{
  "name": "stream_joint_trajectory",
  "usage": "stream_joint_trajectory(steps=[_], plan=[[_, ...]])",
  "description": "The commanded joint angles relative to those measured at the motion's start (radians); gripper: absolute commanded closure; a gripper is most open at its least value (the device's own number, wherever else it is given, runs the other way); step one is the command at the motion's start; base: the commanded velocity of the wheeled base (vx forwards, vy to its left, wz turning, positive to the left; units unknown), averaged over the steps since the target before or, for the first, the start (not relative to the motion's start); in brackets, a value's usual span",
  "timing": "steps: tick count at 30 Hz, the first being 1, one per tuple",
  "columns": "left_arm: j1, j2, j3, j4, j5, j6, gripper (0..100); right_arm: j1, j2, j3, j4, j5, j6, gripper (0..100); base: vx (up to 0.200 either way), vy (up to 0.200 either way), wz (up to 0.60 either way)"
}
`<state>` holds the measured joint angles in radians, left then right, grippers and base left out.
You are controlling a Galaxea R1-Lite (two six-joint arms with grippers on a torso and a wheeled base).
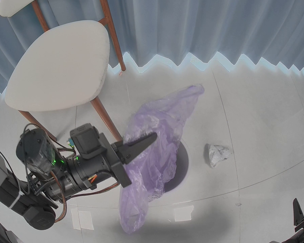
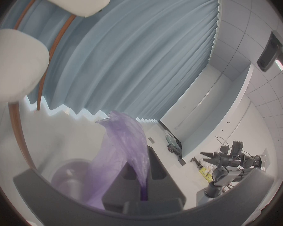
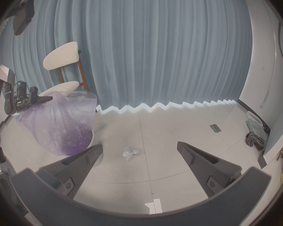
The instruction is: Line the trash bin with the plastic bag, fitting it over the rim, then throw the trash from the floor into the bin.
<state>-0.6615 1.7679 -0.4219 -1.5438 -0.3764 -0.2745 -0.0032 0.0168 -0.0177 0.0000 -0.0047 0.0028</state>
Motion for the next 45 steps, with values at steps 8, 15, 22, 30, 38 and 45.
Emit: stream_joint_trajectory(steps=[8, 15, 22, 30, 38, 45], plan=[[0.022, -0.070, -0.037, -0.001, 0.001, 0.008, 100, 0.000, -0.017, 0.018, 0.000, 0.000, 0.000, 0, 0.000, 0.000, 0.00], [0.016, -0.054, -0.014, -0.001, -0.003, 0.006, 100, 0.000, -0.017, 0.018, 0.000, 0.000, 0.000, 0, 0.000, 0.000, 0.00], [0.006, -0.002, 0.046, -0.001, -0.015, 0.023, 100, 0.000, -0.017, 0.018, 0.000, 0.000, 0.000, 0, 0.000, 0.000, 0.00], [-0.020, 0.120, 0.051, -0.002, -0.010, 0.049, 100, 0.000, -0.017, 0.018, 0.000, 0.000, 0.000, 0, 0.000, 0.000, 0.00], [-0.018, 0.186, 0.054, -0.002, -0.010, 0.049, 100, 0.000, -0.017, 0.018, 0.000, 0.000, 0.000, 0, 0.000, 0.000, 0.00], [0.039, 0.272, 0.029, -0.002, 0.016, 0.047, 100, 0.000, -0.017, 0.018, 0.000, 0.000, 0.000, 0, 0.000, 0.000, 0.00]])
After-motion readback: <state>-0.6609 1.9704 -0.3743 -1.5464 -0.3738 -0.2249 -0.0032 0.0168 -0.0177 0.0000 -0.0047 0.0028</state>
